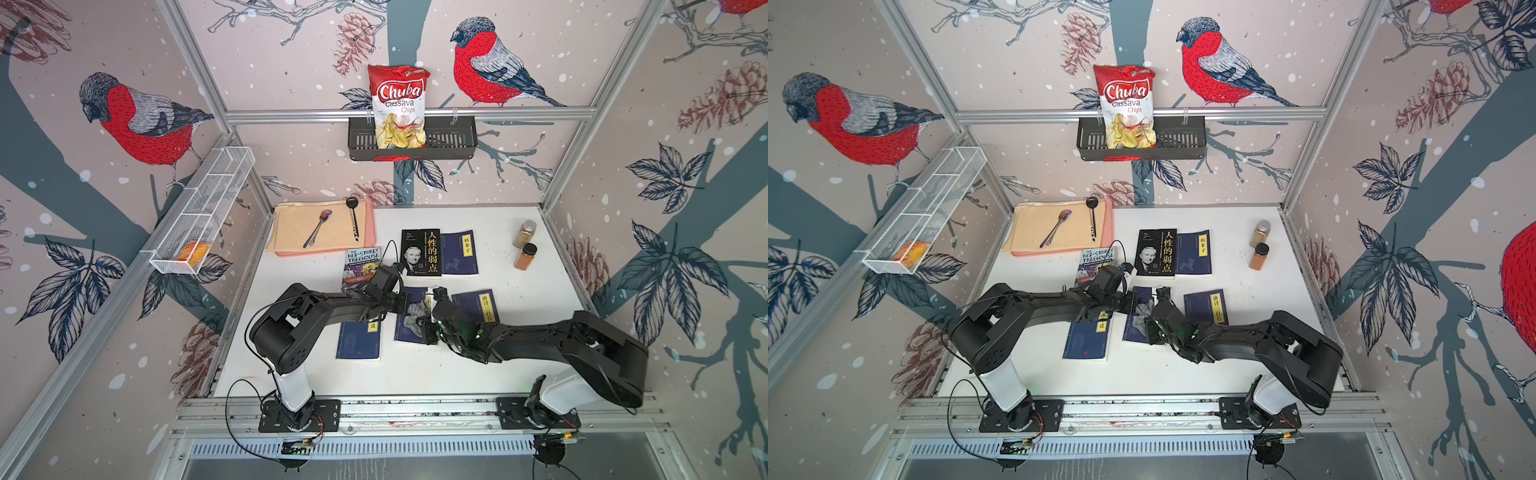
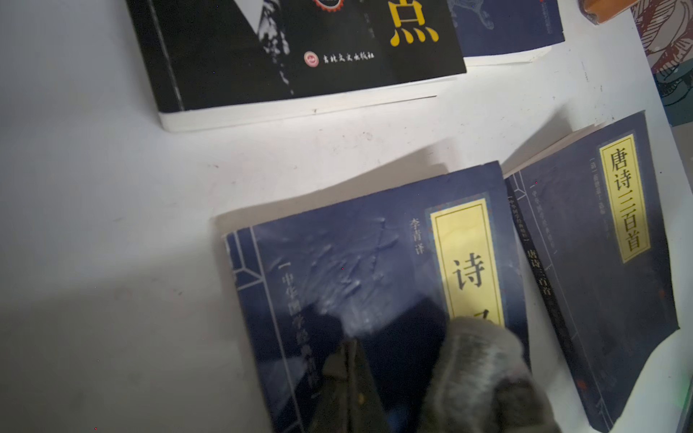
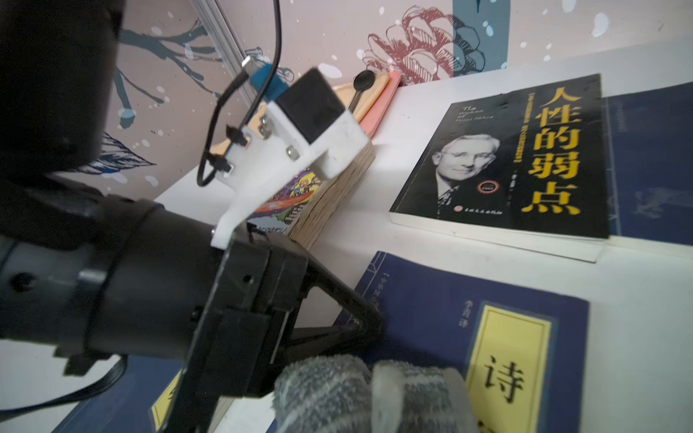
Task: Wipe the cover of the book
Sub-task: Wipe the dirt from the cover of the book, then move the book to the center of the board.
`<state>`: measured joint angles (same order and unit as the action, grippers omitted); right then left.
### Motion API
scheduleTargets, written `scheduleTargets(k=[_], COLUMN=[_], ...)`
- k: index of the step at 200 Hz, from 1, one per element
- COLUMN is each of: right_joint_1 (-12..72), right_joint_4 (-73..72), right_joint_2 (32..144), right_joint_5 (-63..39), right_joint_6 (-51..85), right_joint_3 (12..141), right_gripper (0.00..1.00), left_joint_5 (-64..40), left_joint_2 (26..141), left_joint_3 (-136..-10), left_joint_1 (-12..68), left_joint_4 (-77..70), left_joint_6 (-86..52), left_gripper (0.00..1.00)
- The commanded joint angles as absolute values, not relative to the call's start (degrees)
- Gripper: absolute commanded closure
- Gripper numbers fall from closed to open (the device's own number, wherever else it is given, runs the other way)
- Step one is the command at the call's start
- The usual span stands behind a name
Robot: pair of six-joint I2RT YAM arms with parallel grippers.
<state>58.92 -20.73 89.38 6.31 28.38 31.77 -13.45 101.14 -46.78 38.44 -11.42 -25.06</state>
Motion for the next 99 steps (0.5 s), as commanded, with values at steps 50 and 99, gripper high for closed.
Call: scheduleTargets(k=[50,99], right_joint_1=[64.19,63.64], right_joint_4=[-20.3,-15.09], right_joint_2=[96.8,85.36], right_joint_5=[-0.18,1.55], right_joint_6=[30.63,32.62], right_joint_3=[35.96,30.2], right_gripper=[0.86,0.85], left_joint_5=[-13.11,-13.52], left_joint_2=[100.34,101.91], left_joint_3=[-45.07,-45.58], left_joint_1=[38.31,38.31], left_joint_4=[-9.04,-9.62], left_joint_6=[-24.76,-24.57], left_gripper=[0.95,0.95])
